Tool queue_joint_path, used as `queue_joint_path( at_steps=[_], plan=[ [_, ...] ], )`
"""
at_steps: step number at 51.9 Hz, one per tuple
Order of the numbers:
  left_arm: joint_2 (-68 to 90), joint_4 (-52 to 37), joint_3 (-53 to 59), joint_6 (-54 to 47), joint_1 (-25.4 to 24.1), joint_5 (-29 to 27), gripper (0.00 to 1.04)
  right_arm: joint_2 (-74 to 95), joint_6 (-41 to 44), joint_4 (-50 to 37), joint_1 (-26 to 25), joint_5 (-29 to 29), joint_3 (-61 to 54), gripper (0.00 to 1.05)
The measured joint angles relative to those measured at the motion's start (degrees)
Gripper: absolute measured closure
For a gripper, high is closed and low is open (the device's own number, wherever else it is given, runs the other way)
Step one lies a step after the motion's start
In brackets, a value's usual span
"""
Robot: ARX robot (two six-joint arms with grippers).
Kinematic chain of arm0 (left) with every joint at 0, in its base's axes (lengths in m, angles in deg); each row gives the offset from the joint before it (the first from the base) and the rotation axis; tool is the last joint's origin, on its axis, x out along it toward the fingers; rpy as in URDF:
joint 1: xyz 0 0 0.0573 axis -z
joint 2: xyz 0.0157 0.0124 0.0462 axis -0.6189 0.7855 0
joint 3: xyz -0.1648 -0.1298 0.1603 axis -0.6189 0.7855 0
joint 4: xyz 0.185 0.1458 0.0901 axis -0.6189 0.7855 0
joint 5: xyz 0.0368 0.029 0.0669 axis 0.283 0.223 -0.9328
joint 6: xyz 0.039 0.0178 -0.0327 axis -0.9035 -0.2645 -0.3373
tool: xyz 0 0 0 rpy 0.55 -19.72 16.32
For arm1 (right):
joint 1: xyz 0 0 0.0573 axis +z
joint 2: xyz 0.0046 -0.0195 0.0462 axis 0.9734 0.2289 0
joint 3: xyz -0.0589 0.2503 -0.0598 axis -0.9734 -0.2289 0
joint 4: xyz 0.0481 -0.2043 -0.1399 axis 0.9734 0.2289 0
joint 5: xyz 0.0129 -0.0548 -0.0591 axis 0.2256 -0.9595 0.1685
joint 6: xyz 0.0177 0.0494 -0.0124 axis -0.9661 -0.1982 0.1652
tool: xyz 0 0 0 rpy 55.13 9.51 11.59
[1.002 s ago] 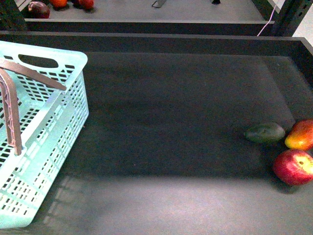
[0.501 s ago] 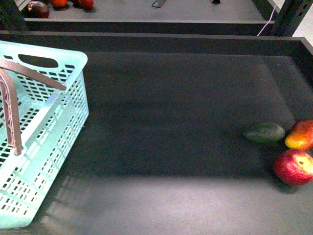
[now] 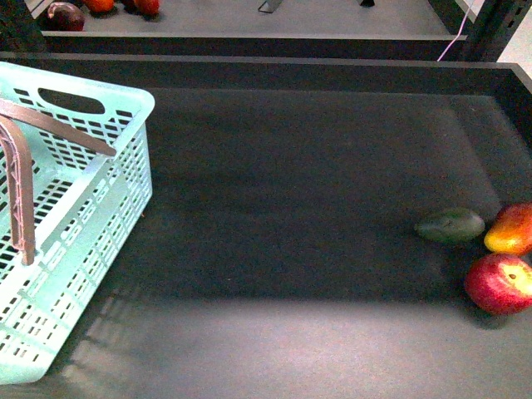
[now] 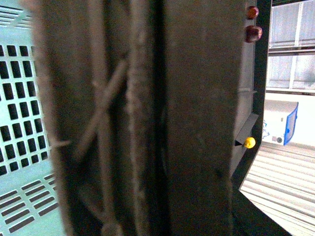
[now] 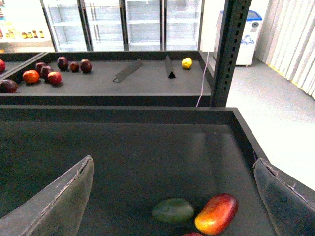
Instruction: Pick apple with right arm and hold basket with left
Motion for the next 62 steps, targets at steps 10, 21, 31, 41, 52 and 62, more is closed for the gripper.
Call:
queue_joint_path(
  at_steps=[10, 21, 31, 41, 52, 62],
  plan=[
    [-2.6, 3.4, 0.1, 0.7, 1.4, -1.1, 0.76, 0.0, 0.0, 0.0, 0.0, 0.0, 0.0, 0.09],
    [-15.6, 9.0, 2.4, 3.6, 5.9, -0.2, 0.77, 0.0, 0.0, 0.0, 0.0, 0.0, 0.0, 0.09],
    [-23.0, 13.9, 2.2, 2.4, 15.0, -2.8, 0.77, 0.0, 0.0, 0.0, 0.0, 0.0, 0.0, 0.09],
    [-22.8, 16.3, 0.2, 2.3, 23.5, -4.9, 0.77, 0.0, 0.0, 0.0, 0.0, 0.0, 0.0, 0.09],
    [-22.6, 18.3, -2.8, 1.9, 31.8, -8.7, 0.77, 0.0, 0.0, 0.0, 0.0, 0.0, 0.0, 0.09],
    [-22.6, 21.0, -6.2, 0.3, 40.9, -10.9, 0.77, 0.0, 0.0, 0.0, 0.0, 0.0, 0.0, 0.09]
  ],
)
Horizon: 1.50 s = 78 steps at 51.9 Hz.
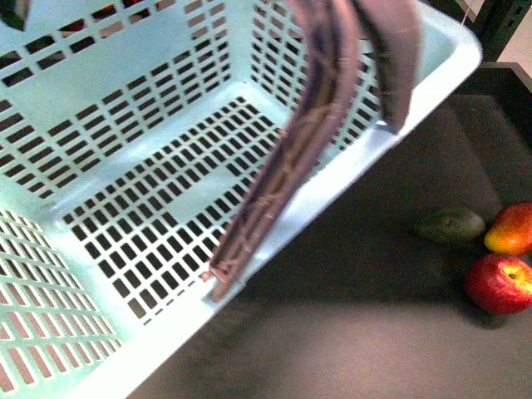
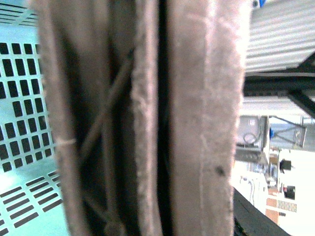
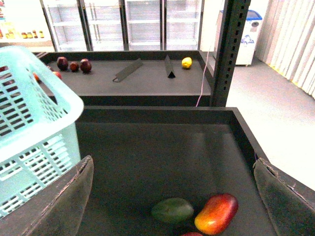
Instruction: Pick apple with right arm and hold basket with left
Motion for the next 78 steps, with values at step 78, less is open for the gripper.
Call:
queue_joint_path(
  at_steps=[78],
  plan=[
    [0.3, 3.8, -2.9, -1.8, 10.0, -0.9, 0.77, 102.7, 10.0, -35.9, -20.3, 2.5, 18.6, 0.09]
  ],
)
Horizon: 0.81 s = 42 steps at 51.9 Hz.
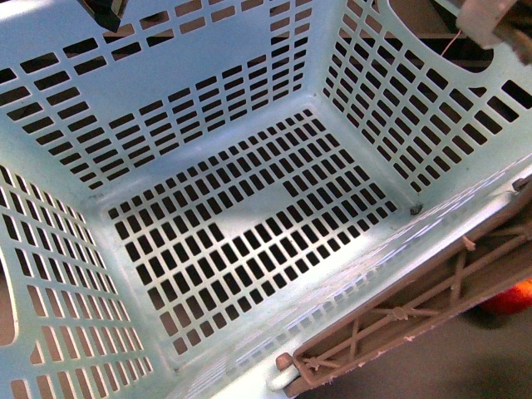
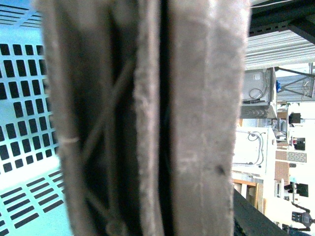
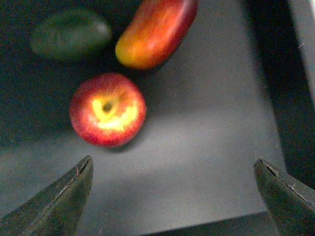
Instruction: Pick apple with right arm and hold basket with left
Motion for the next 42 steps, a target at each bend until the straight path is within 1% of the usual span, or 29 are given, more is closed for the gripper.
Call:
queue_joint_path(
  at_steps=[7, 17, 30, 42],
  plan=[
    [0.0, 0.0, 0.0, 0.0, 0.0, 0.1, 0.77, 12.5, -0.8, 0.2, 2.9, -1.1, 5.2, 0.09],
    [0.0, 0.0, 0.0, 0.0, 0.0, -0.1, 0.77, 23.0, -3.2, 0.0, 6.1, -3.2, 10.9, 0.09],
    [0.0, 0.0, 0.0, 0.0, 0.0, 0.0, 0.77, 27.5, -6.1, 2.8, 9.5, -4.0, 16.9, 0.09],
    [0.0, 0.0, 0.0, 0.0, 0.0, 0.0, 0.77, 29.4, -7.7, 5.8, 10.9, -4.1, 21.2, 0.09]
  ],
)
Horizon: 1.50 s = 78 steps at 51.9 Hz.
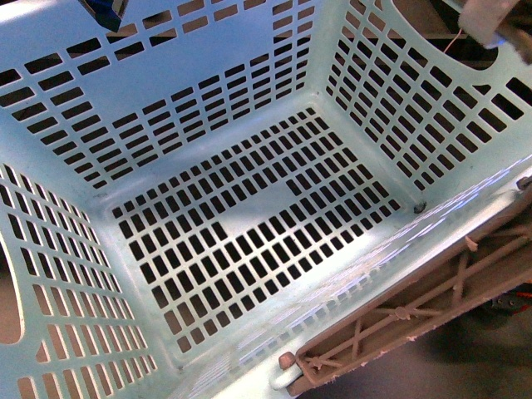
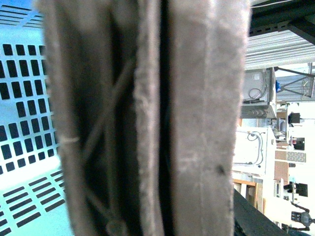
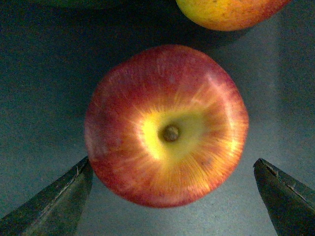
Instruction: Pick apple with right arm and hold basket with left
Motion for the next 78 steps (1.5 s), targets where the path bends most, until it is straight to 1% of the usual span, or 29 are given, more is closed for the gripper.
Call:
queue_joint_path(
  at_steps=[17, 26, 29, 32, 35, 44, 49, 53, 58, 63, 69, 74, 78],
  plan=[
    [0.0, 0.0, 0.0, 0.0, 0.0, 0.0, 0.77, 3.4, -0.3, 4.3, 0.8, -0.2, 7.2, 0.09],
    [0.0, 0.0, 0.0, 0.0, 0.0, 0.0, 0.77, 4.7, -0.4, 4.5, 1.1, 0.1, 7.9, 0.09],
    [0.0, 0.0, 0.0, 0.0, 0.0, 0.0, 0.77, 5.1, -0.5, 4.3, 1.2, 0.1, 7.9, 0.17],
    [0.0, 0.0, 0.0, 0.0, 0.0, 0.0, 0.77, 5.1, -0.5, 3.9, 1.2, 0.1, 7.8, 0.22],
    [0.0, 0.0, 0.0, 0.0, 0.0, 0.0, 0.77, 5.1, -0.5, 3.2, 1.1, 0.1, 7.4, 0.24],
    [0.0, 0.0, 0.0, 0.0, 0.0, 0.0, 0.77, 3.3, -0.1, 1.0, -0.4, 1.6, 3.9, 0.24],
    [0.0, 0.0, 0.0, 0.0, 0.0, 0.0, 0.77, -1.1, 1.6, -0.5, -1.7, 2.3, 0.2, 0.24],
    [0.0, 0.0, 0.0, 0.0, 0.0, 0.0, 0.77, -7.0, 4.9, -1.4, -2.8, 2.4, -3.1, 0.24],
    [0.0, 0.0, 0.0, 0.0, 0.0, 0.0, 0.77, -15.4, 8.6, -1.1, -3.7, 4.8, -7.1, 0.24],
    [0.0, 0.0, 0.0, 0.0, 0.0, 0.0, 0.77, -25.5, 10.8, 1.8, -4.6, 7.6, -10.4, 0.24],
    [0.0, 0.0, 0.0, 0.0, 0.0, 0.0, 0.77, -37.4, 10.8, 6.6, -5.1, 10.3, -12.4, 0.24],
    [0.0, 0.0, 0.0, 0.0, 0.0, 0.0, 0.77, -44.8, 9.9, 9.5, -4.7, 11.5, -12.9, 0.24],
    [0.0, 0.0, 0.0, 0.0, 0.0, 0.0, 0.77, -51.8, 8.3, 11.7, -3.4, 11.8, -13.0, 0.24]
  ],
)
